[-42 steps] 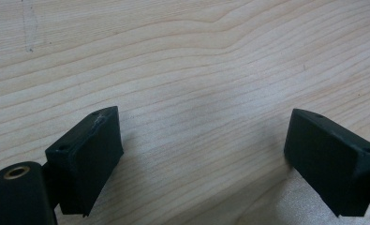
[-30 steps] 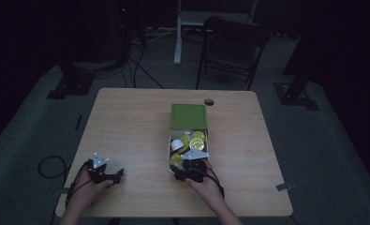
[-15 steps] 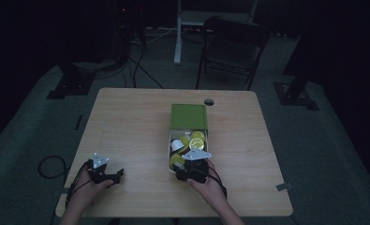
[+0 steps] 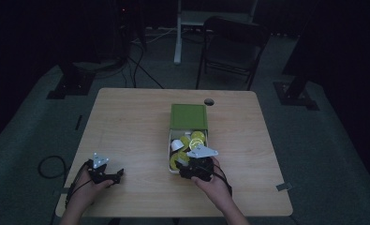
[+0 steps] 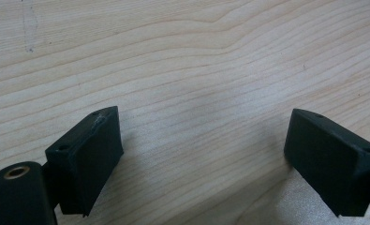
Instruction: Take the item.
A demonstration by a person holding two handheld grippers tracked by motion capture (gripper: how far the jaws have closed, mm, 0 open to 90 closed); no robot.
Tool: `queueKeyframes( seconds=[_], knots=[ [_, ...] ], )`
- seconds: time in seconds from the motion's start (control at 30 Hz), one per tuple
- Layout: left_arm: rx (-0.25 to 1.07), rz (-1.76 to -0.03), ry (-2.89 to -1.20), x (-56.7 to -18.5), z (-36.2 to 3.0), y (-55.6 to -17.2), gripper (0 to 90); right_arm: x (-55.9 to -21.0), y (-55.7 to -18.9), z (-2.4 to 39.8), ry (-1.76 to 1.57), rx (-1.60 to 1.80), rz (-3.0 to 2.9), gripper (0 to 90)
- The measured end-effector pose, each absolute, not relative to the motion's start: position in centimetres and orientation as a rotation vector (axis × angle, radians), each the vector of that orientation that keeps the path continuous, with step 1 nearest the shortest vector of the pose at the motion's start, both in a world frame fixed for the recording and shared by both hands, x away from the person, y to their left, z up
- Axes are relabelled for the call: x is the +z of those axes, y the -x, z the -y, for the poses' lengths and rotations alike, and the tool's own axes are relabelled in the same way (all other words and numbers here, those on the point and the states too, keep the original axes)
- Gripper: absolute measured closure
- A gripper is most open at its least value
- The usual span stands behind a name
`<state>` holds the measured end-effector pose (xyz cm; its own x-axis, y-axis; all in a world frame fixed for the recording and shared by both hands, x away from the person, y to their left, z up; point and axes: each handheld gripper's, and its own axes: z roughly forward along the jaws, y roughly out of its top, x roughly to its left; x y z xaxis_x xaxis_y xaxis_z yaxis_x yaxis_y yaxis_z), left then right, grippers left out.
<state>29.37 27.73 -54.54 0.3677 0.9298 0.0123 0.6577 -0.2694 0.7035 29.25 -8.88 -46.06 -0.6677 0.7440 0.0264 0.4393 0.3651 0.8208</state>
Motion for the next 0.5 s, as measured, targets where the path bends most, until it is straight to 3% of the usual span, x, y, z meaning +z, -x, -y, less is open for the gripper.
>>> queueKeyframes(
  seconds=[0.5],
  knots=[
    [0.577,-1.368,-2.022,-54.5,-27.7,-29.4,11.7,-43.5,-29.3,11.6,-1.040,1.255,-2.197,38.6]
  ],
)
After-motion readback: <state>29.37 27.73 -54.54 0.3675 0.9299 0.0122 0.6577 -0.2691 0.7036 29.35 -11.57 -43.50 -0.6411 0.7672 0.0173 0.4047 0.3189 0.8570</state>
